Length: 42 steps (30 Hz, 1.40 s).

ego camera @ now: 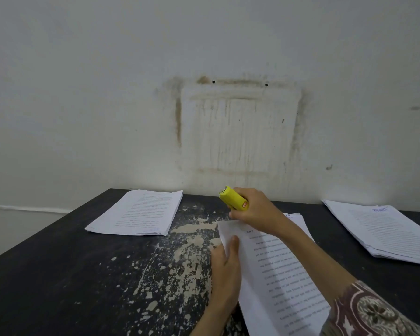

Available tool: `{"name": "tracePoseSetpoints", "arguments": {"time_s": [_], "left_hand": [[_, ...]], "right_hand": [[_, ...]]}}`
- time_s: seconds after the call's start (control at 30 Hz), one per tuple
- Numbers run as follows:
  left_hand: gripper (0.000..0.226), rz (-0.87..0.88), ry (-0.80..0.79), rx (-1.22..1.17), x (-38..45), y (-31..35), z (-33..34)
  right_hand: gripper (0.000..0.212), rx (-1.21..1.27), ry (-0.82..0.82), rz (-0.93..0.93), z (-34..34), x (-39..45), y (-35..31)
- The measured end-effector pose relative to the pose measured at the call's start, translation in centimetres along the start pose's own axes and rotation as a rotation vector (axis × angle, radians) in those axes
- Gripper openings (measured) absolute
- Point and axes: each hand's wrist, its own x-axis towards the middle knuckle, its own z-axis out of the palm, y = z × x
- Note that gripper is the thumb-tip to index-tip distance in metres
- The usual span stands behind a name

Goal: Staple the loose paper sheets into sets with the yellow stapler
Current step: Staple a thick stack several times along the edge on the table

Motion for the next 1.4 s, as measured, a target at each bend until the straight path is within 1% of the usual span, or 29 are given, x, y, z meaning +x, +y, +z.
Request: {"name": "tracePoseSetpoints", "arguments": {"time_s": [0.03,0.1,0.17,0.3,0.43,0.5,0.63,0.77,0.9,1.07,1.17,1.3,1.4], "left_hand": [[0.026,0.005,-0.008,-0.004,-0.1,0.1,0.0],[0.033,0.001,-0.018,-0.015,0.2,-0.1,-0.1],[0.039,-0.014,-0.013,-0.022,0.3,-0.1,-0.2],[0.038,-0.011,-0.024,-0.013,0.2,0.0,-0.3],[0.04,-0.025,-0.033,-0.009,0.2,0.2,-0.2],[0.035,-0.023,-0.03,-0.014,0.0,0.3,-0.2],[0.022,-0.001,-0.077,-0.018,-0.3,0.9,-0.2],[0.01,0.04,-0.098,-0.009,-0.4,1.3,-0.1],[0.013,0.062,-0.125,-0.02,-0.5,1.2,0.0],[0.009,0.063,-0.147,-0.036,-0.3,1.1,-0.1],[0.014,0.048,-0.134,-0.036,0.0,0.7,-0.2],[0.022,0.031,-0.125,0.007,0.1,0.0,-0.1],[0.021,0.033,-0.094,0.012,0.2,-0.2,-0.1]], "right_hand": [[0.015,-0.041,-0.017,-0.023,-0.1,-0.1,0.1],[0.021,-0.132,-0.043,-0.041,-0.2,-0.3,0.3],[0.026,-0.174,-0.068,-0.039,-0.3,-0.5,0.6],[0.011,-0.241,-0.1,-0.024,-0.1,-0.8,1.1],[0.017,-0.282,-0.127,-0.014,-0.1,-1.0,1.2],[0.021,-0.286,-0.139,-0.006,-0.1,-1.0,1.2],[0.021,-0.281,-0.149,-0.006,-0.3,-1.0,1.4],[0.024,-0.329,-0.176,0.002,-0.3,-0.9,1.6],[0.022,-0.352,-0.183,0.005,-0.4,-0.8,1.7],[0.021,-0.421,-0.202,-0.032,-0.4,-0.6,1.3],[0.02,-0.411,-0.202,-0.056,-0.1,-0.5,1.3],[0.016,-0.281,-0.22,-0.036,0.0,-0.2,1.6],[0.009,-0.303,-0.236,-0.033,0.1,0.1,1.5]]}}
